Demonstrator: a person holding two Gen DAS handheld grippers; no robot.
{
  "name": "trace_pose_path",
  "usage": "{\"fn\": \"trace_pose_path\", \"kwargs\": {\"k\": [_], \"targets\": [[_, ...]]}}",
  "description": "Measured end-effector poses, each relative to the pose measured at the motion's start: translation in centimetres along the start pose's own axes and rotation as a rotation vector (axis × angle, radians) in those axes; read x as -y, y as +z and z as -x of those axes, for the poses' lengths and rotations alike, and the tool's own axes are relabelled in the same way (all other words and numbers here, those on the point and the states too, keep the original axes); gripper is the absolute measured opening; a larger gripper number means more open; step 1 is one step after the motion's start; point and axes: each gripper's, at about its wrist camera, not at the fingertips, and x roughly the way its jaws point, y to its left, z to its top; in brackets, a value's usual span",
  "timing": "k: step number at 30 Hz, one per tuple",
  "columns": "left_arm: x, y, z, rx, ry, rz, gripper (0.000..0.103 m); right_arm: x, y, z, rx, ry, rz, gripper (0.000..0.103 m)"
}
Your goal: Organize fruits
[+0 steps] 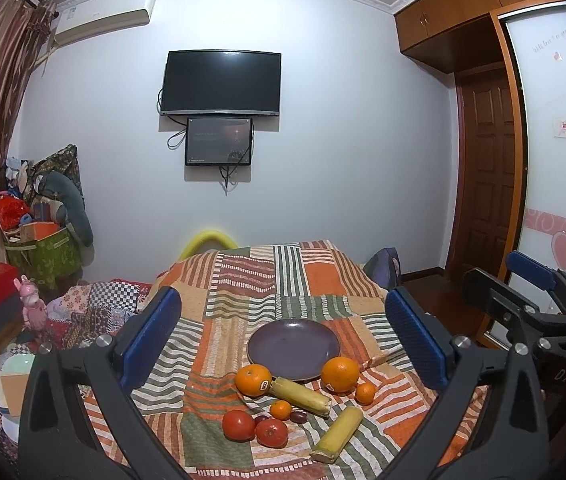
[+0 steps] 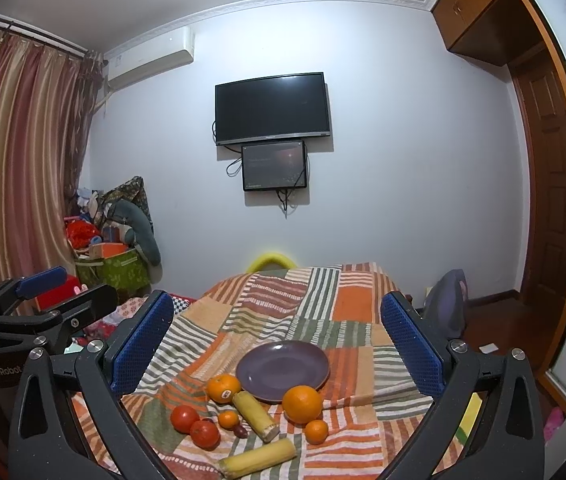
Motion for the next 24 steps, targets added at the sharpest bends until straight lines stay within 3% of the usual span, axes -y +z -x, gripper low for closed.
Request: {"fn": "trace_pose_path", "kwargs": {"k": [24], "targets": [[0.15, -0.50, -0.24, 0.001, -0.002, 0.000, 0.103, 0.28, -0.12, -0.03, -0.006, 0.001, -0.008, 0.103]]}}
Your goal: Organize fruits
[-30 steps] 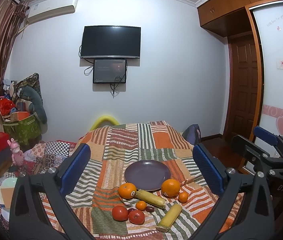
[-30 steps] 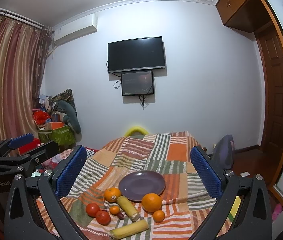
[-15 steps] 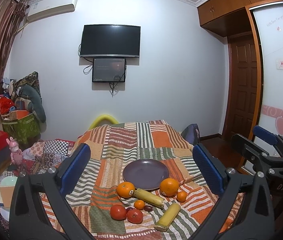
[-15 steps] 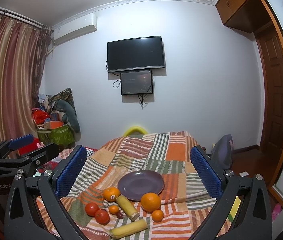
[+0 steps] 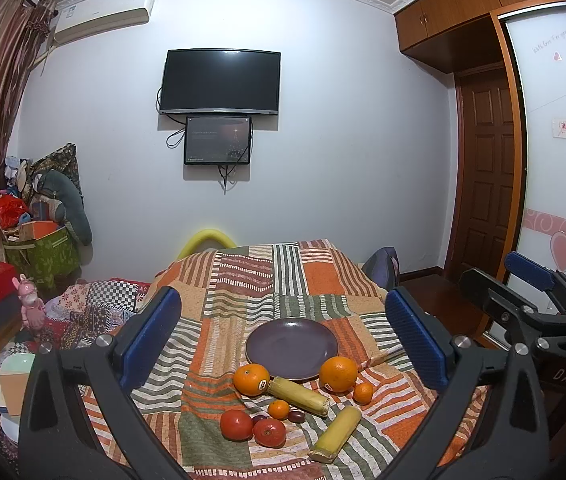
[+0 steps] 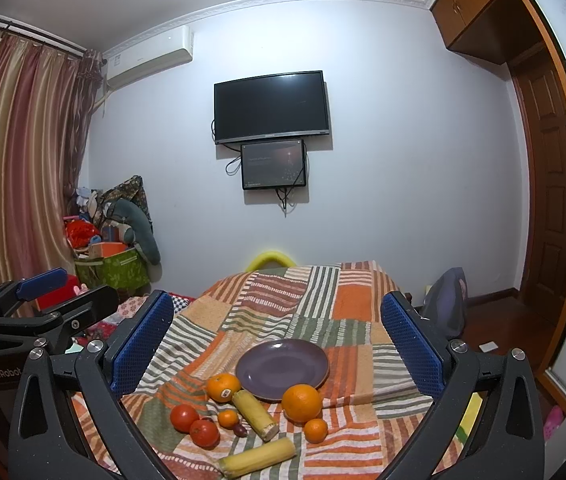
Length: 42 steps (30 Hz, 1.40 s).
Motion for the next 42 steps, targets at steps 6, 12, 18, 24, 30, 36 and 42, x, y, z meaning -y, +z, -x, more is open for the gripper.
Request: {"fn": "trace_pose_path", "kwargs": {"k": [6, 12, 18, 24, 30, 36, 42], "targets": [[0.0, 0.0, 0.0, 0.000, 0.000, 0.000, 0.103, 0.0, 0.0, 0.0, -0.001, 0.000, -0.002, 0.103], [0.1, 0.0, 0.0, -0.001, -0.001, 0.000, 0.103, 0.0, 0.0, 0.0, -0.004, 0.000, -0.003, 0.103], [0.2, -0.1, -0.1, -0.003, -0.001, -0.001, 0.103, 0.0, 0.0, -0.1, -0.011, -0.001, 0.001, 0.103], [0.2, -0.3, -0.4, -0.008, -0.011, -0.004, 0.103, 0.1, 0.0, -0.2, -0.023, 0.004, -0.007, 0.103], [-0.3, -0.6, -1.1, -0.011, -0.039, 0.002, 0.103, 0.6, -0.6, -1.1, -0.056, -0.015, -0.016, 0.103], [-1.7, -1.7, -3.7, -0.090, -0.009, 0.008, 0.103, 1.8, -2.0, -3.2, -0.133, -0.019, -0.034, 0.101], [-4.2, -4.0, -7.7, -0.222, 0.029, 0.023, 0.102, 2.7, -3.8, -5.7, -0.250, -0.004, -0.037, 0.084]]}}
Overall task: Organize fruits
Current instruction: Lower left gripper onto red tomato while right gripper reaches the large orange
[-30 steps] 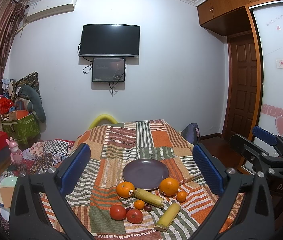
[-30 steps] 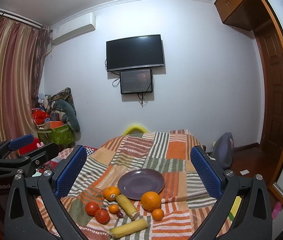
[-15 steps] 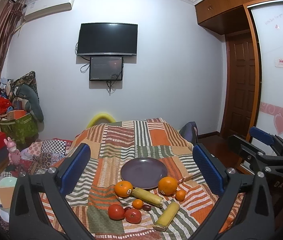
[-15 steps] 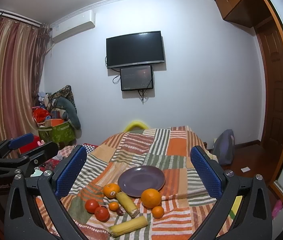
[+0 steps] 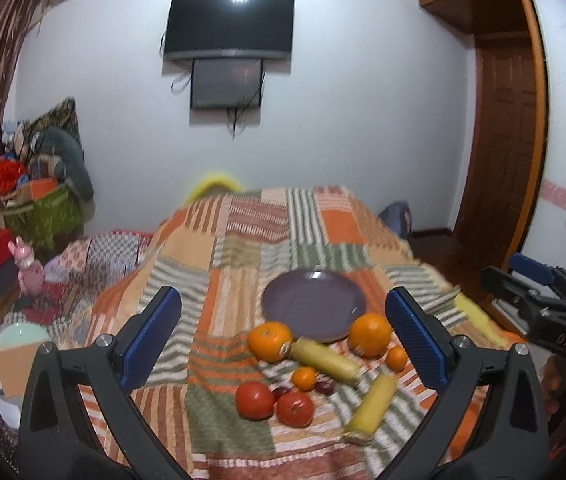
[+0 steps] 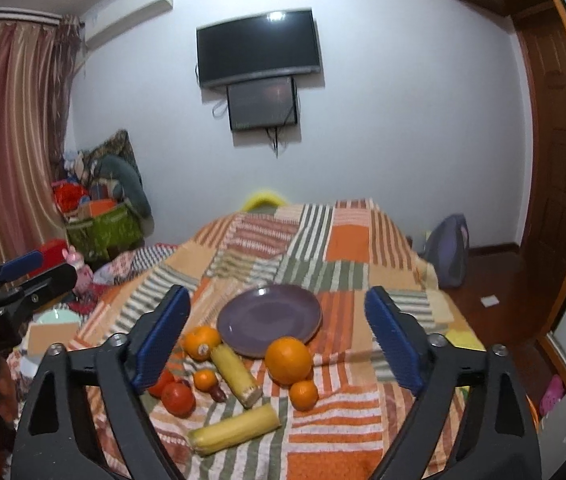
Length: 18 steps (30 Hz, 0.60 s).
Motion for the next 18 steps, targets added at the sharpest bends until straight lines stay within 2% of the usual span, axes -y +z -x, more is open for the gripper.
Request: {"fn": "trace_pose_path", "kwargs": {"k": [4, 9, 18], "targets": [[-1.3, -1.4, -2.8, -0.088, 0.031, -0.003, 0.090, 0.5, -0.9, -1.9, -0.074, 0.012, 0.003, 0.075], [-3.0, -3.7, -6.6, -0.213, 0.040, 0.011, 0.083, 1.1, -2.1, -4.3, -0.175, 0.028, -0.006, 0.067], [-4.5, -7.5, -12.4, -0.413, -0.011, 0.055, 0.068, 1.7, -3.7, -8.6, -0.308, 0.041, 0.017, 0.067]]}}
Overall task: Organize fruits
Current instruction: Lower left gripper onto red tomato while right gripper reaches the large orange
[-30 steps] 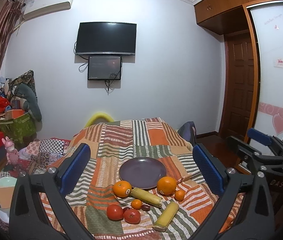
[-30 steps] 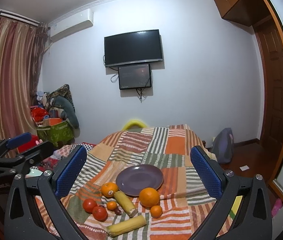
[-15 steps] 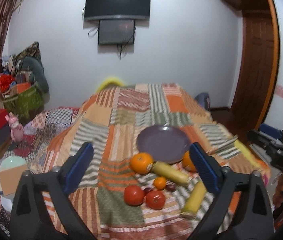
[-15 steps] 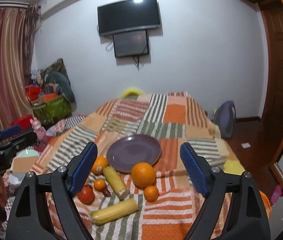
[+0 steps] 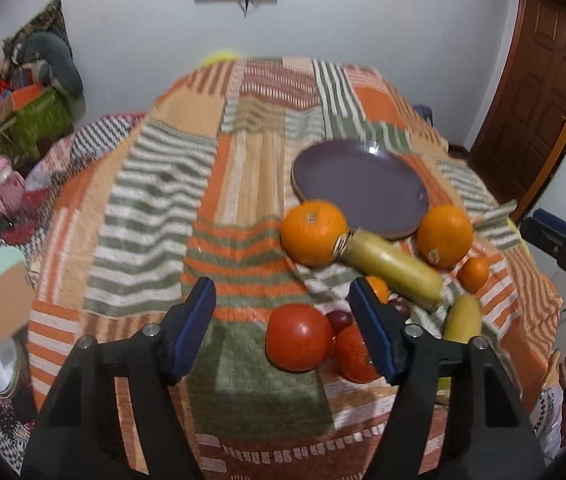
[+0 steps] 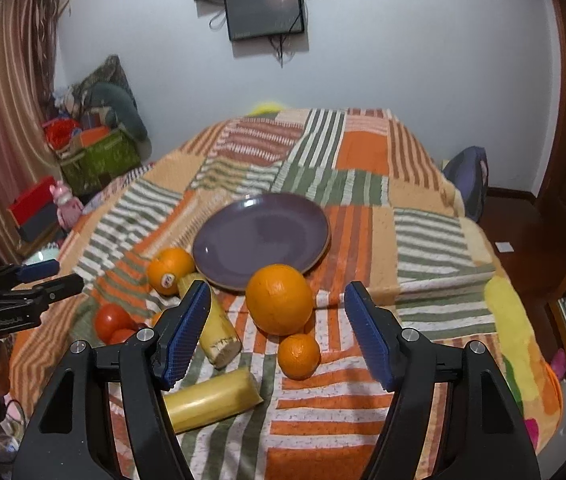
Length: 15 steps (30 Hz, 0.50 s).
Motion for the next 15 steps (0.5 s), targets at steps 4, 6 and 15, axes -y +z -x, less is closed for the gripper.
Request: {"fn": "trace_pose_path", "kwargs": {"k": [4, 6, 15], "targets": [[-0.2, -0.8, -1.7, -0.051, -0.015, -0.002, 0.067, 0.1, -0.1, -1.8, -0.041, 0.006, 0.009, 0.067], [-0.3, -1.2, -2.2, -0.072, -0.029, 0.001, 0.067, 0.1, -0.2, -2.7, -0.064, 0.011, 0.014, 0.067], [-0.7, -1.7, -4.3, -0.124, -0.065, 0.025, 0.067, 0.0, 0.0, -6.1, -0.119, 0.032, 0.043, 0.066]]}}
